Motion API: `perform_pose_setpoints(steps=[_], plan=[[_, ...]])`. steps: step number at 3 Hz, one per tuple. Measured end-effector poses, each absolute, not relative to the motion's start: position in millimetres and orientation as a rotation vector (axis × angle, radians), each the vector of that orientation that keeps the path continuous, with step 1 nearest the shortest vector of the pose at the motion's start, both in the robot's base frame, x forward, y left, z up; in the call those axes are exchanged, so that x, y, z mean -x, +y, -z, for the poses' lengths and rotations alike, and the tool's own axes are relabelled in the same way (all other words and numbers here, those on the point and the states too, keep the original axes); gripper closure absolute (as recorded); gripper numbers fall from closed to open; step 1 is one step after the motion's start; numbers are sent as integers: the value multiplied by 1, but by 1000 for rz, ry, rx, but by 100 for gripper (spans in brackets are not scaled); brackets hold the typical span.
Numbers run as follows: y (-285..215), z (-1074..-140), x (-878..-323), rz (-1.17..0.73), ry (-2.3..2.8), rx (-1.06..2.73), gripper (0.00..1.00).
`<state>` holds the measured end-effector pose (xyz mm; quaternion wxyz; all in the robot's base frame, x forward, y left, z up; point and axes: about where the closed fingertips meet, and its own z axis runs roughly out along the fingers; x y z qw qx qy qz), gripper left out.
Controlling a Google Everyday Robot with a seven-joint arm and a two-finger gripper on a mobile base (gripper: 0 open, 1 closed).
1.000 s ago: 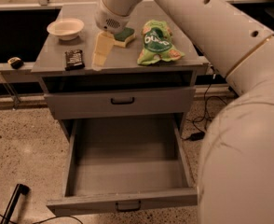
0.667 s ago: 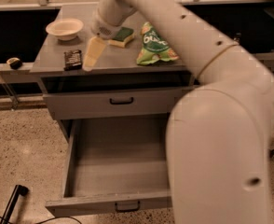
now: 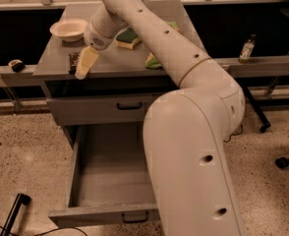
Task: Place rxbar chocolate into middle drawer
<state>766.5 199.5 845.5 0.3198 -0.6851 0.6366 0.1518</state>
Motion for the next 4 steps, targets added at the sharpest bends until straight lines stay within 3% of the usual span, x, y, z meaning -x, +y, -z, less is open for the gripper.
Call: perform_pose_setpoints(steps=[1, 3, 4], plan=[[220, -831, -766, -462, 1647, 1833, 0], [245, -820, -753, -552, 1596, 1898, 41], [243, -827, -751, -573, 1581, 1896, 72]])
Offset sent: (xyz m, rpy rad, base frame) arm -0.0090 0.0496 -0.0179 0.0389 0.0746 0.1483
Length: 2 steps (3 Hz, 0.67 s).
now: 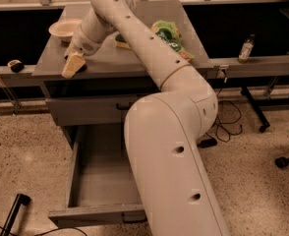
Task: Place rxbar chocolate into middle drawer
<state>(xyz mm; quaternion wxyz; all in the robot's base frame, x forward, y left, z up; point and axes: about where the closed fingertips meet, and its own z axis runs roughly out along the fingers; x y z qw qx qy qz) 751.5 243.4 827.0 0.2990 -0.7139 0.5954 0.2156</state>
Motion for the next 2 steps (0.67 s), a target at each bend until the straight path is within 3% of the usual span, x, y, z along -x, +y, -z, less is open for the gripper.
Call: perform_pose_setpoints(steps=[1, 2], plan=[[208, -887, -753, -432, 1595, 1898, 97], [169, -962, -740, -298, 1565, 1878, 100]])
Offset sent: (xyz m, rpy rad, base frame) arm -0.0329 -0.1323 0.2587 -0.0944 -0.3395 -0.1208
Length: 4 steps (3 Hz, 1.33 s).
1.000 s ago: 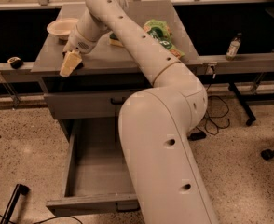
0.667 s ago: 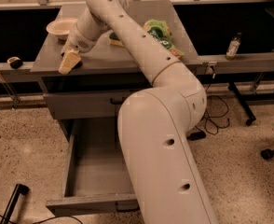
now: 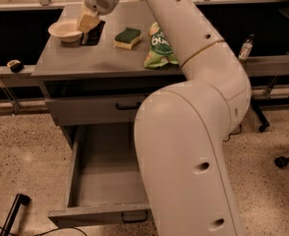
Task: Place rxbar chocolate into middle drawer
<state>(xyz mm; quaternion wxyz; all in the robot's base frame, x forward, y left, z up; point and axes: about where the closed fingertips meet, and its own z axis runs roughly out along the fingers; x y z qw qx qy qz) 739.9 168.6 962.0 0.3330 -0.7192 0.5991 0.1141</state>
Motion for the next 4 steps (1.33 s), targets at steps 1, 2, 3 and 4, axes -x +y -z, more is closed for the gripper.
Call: perform_pose_setpoints(steps=[1, 2, 3, 4], plan=[[132, -1017, -724, -222, 1567, 1801, 100], [100, -1051, -697, -202, 1556, 1692, 100], [98, -1038, -677, -275, 1517, 1601, 100], [122, -977, -668, -362, 1506, 1582, 100]])
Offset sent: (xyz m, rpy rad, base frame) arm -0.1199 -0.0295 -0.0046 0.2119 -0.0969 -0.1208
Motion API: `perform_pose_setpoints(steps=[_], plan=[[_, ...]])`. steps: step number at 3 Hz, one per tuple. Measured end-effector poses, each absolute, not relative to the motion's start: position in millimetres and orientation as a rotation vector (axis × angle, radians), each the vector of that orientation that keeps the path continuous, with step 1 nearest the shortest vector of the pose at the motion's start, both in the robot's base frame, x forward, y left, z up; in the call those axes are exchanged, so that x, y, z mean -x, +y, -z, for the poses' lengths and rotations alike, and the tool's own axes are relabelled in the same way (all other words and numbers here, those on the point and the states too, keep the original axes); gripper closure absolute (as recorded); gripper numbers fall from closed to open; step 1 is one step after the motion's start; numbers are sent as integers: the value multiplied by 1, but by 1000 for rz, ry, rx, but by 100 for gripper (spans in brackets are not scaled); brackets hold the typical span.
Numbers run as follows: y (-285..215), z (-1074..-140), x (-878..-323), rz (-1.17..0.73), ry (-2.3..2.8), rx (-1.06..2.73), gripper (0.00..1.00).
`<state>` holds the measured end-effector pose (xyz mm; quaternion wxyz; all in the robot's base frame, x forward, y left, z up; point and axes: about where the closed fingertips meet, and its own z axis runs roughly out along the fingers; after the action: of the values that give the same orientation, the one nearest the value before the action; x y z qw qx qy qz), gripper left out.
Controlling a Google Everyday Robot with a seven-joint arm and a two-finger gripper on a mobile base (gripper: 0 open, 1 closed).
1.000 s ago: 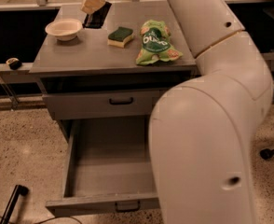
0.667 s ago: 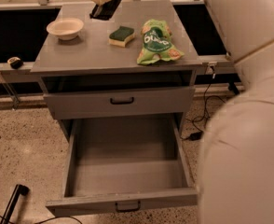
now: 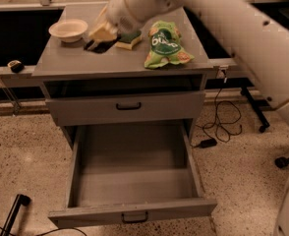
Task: Place rxbar chocolate into middle drawer
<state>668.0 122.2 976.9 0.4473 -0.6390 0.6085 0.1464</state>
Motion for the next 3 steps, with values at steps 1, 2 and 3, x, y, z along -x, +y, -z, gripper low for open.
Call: perform_pose_setpoints(steps=[1, 2, 3], plan=[[137, -946, -656, -386, 1522, 1625, 100], [136, -946, -656, -386, 1523, 1625, 100], [130, -921, -648, -414, 1513, 1581, 100]])
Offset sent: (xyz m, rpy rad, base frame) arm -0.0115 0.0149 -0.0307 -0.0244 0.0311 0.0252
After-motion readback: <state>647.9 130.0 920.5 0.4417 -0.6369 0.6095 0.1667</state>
